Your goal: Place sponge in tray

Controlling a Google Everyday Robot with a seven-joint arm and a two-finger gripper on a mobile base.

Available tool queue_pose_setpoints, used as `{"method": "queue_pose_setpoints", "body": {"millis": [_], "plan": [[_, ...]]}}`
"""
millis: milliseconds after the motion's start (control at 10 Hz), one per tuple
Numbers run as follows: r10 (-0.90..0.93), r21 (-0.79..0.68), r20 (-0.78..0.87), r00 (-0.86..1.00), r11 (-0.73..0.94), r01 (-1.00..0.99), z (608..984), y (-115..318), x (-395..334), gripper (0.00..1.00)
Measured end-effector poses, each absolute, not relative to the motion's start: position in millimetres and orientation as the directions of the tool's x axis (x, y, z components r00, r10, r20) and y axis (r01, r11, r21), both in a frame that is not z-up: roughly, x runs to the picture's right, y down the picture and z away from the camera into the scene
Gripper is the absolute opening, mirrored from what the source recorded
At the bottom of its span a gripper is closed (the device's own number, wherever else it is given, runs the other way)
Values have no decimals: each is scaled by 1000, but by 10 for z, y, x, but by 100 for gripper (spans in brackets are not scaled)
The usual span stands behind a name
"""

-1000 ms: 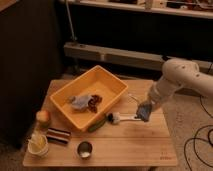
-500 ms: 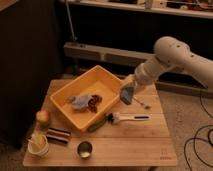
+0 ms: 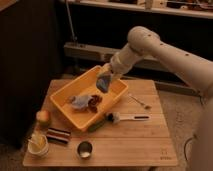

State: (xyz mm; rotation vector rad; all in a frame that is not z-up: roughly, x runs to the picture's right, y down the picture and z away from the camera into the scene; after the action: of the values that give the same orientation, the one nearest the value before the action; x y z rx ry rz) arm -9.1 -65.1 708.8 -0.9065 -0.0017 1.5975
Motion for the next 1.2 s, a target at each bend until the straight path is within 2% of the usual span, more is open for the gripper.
{"method": "queue_pose_setpoints", "body": {"millis": [200, 400, 800, 900, 1200], "plan": [[837, -458, -545, 49, -249, -854, 7428, -868, -449, 11], [820, -429, -570, 56, -239, -871, 7845, -906, -638, 31], [775, -396, -629, 64, -249, -884, 8743, -375, -507, 72], [764, -399, -642, 67, -257, -880, 8939, -205, -403, 79], [738, -417, -669, 86, -277, -865, 9301, 163, -66, 80]]}}
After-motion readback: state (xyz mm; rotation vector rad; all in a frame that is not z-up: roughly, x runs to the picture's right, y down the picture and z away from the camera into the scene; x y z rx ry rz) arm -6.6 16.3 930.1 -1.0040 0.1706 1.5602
